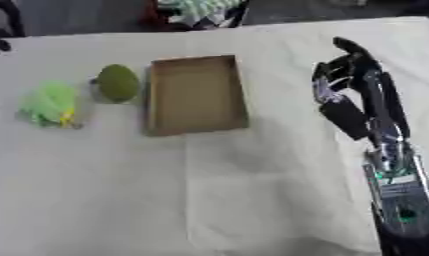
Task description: Pick up objects on the table and place them in the box.
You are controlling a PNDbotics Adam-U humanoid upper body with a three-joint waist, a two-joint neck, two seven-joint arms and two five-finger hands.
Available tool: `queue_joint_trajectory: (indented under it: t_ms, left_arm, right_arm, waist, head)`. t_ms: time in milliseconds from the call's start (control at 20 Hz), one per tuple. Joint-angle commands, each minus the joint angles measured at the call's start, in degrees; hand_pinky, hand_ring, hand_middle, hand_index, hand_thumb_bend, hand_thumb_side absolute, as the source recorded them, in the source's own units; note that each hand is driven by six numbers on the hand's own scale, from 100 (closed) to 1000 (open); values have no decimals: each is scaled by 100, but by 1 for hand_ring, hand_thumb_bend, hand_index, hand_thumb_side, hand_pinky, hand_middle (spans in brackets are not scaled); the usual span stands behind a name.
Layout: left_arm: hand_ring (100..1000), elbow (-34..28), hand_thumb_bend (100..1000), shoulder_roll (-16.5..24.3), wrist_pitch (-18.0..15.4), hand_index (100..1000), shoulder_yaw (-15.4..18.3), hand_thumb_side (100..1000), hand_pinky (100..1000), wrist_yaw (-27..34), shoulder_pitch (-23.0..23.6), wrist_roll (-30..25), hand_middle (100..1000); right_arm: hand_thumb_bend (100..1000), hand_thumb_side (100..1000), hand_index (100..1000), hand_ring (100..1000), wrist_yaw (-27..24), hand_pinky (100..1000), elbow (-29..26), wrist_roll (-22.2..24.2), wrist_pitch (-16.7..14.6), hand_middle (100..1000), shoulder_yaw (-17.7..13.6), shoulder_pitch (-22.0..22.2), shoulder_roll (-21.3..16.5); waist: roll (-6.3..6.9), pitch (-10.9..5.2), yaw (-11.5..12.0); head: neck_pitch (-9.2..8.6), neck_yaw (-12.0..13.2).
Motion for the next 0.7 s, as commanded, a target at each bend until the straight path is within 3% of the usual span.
queue_joint_trajectory:
  t_ms: [50,700]
  left_arm:
    - [807,165,506,85,-67,970,-20,604,790,-87,-190,-112,833]
    - [818,974,567,-283,-354,977,-273,614,786,-564,-834,-361,842]
  right_arm:
    - [100,566,915,584,17,513,-59,6,-12,581,0,-51,-142]
    - [100,569,915,584,4,512,-39,13,-15,580,7,-34,-141]
  waist:
    - [15,-97,-7]
    - [14,-107,-16]
  head:
    - [-10,-14]
    - [15,-50]
